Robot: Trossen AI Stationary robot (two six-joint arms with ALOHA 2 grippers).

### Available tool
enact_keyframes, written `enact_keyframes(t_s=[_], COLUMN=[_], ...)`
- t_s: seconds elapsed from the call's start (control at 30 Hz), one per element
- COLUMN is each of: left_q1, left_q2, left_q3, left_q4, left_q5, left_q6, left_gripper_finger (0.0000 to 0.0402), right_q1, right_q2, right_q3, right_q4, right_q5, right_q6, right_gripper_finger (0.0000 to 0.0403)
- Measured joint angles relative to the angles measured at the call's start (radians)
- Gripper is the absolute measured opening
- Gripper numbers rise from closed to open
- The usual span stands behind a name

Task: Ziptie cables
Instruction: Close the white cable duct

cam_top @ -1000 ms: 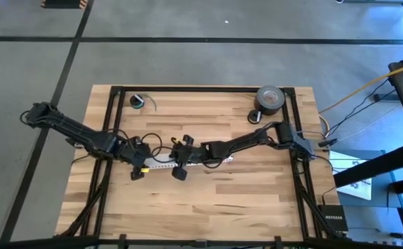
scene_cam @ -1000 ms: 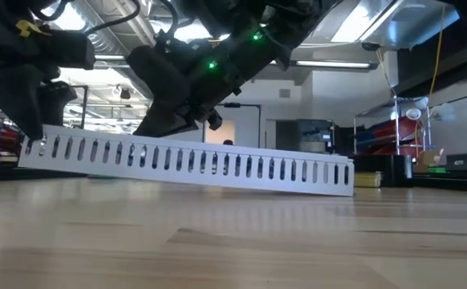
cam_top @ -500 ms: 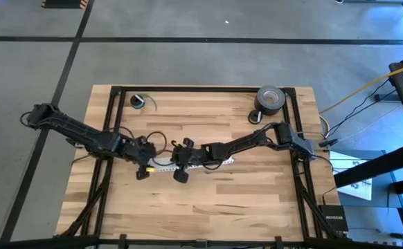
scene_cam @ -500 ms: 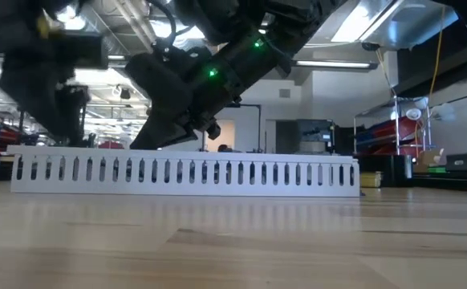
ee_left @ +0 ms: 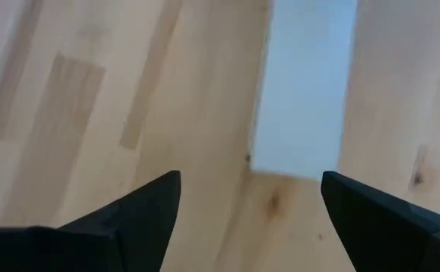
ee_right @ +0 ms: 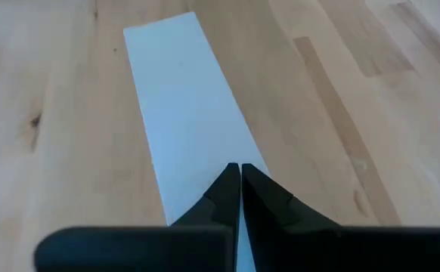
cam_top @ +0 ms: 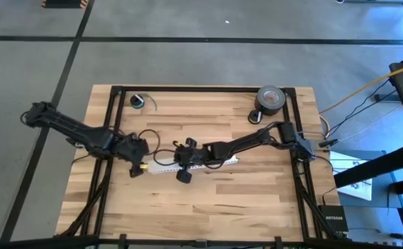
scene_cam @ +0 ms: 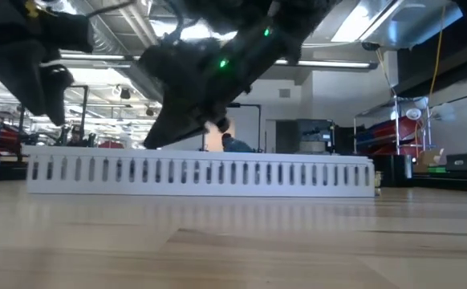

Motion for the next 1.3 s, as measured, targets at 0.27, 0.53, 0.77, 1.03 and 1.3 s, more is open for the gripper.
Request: enact_keyframes(t_s=[0.27,0.53,0.77,1.03,1.3], left_q1=[-0.113,-0.134,-0.11,-0.071,-0.021], left_q2=[-0.063,-0.056,-0.056,-0.056,-0.055], left_q3=[-0.109,-0.215,-0.247,-0.247,-0.247], left_q4=[0.015,0.169,0.245,0.279,0.355], left_q5=[-0.023,-0.023,-0.023,-0.027,-0.027], left_q6=[-0.213,-0.236,-0.183,-0.126,-0.058], left_gripper_finger=[0.0304,0.0304,0.0304,0.0304,0.0304], right_q1=[0.001,0.0,0.013,0.102,0.119], right_q2=[-0.251,-0.357,-0.482,-0.576,-0.573], right_q3=[0.005,-0.053,-0.362,-0.671,-0.732], right_q4=[-0.525,-1.244,-1.111,-0.715,-0.561], right_q5=[0.11,0.218,0.062,0.005,0.037], right_q6=[0.111,0.438,0.597,0.746,0.77], right_gripper_finger=[0.0,0.0,0.0,0.0,0.0])
